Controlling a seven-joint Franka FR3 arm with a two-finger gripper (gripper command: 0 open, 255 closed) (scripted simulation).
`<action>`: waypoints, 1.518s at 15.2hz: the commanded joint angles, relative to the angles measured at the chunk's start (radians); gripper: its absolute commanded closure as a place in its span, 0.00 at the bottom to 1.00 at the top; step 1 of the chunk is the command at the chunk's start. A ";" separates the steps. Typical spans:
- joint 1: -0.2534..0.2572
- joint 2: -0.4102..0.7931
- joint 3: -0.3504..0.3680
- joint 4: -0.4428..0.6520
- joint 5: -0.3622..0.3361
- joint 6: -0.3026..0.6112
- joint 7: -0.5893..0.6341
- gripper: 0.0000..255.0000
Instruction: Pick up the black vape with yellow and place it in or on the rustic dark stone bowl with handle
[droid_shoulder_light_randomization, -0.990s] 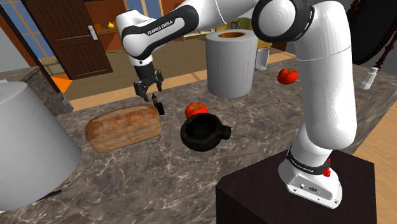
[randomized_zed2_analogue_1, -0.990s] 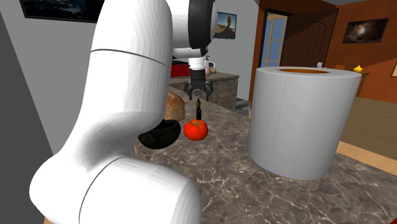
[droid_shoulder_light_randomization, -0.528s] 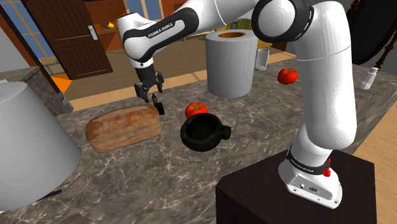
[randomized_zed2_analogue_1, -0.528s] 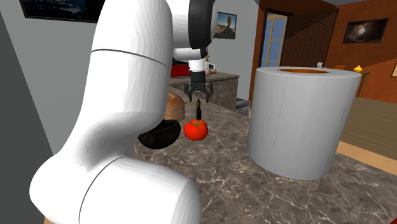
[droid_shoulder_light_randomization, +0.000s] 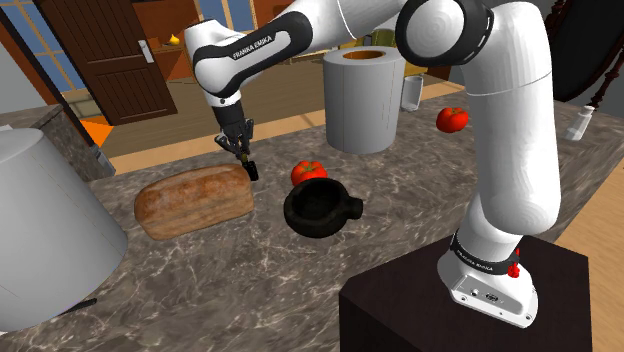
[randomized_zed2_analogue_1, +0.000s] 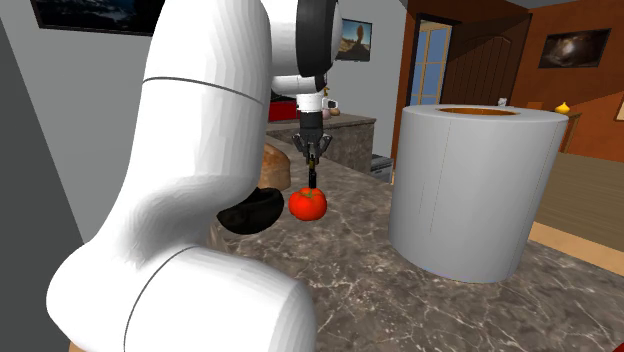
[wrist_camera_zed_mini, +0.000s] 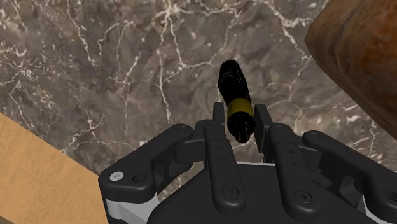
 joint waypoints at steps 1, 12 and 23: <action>0.000 0.001 0.000 -0.001 0.000 0.000 0.000 1.00; 0.003 -0.013 0.002 0.100 0.005 -0.114 -0.008 1.00; 0.012 0.001 0.004 0.269 0.005 -0.269 -0.015 1.00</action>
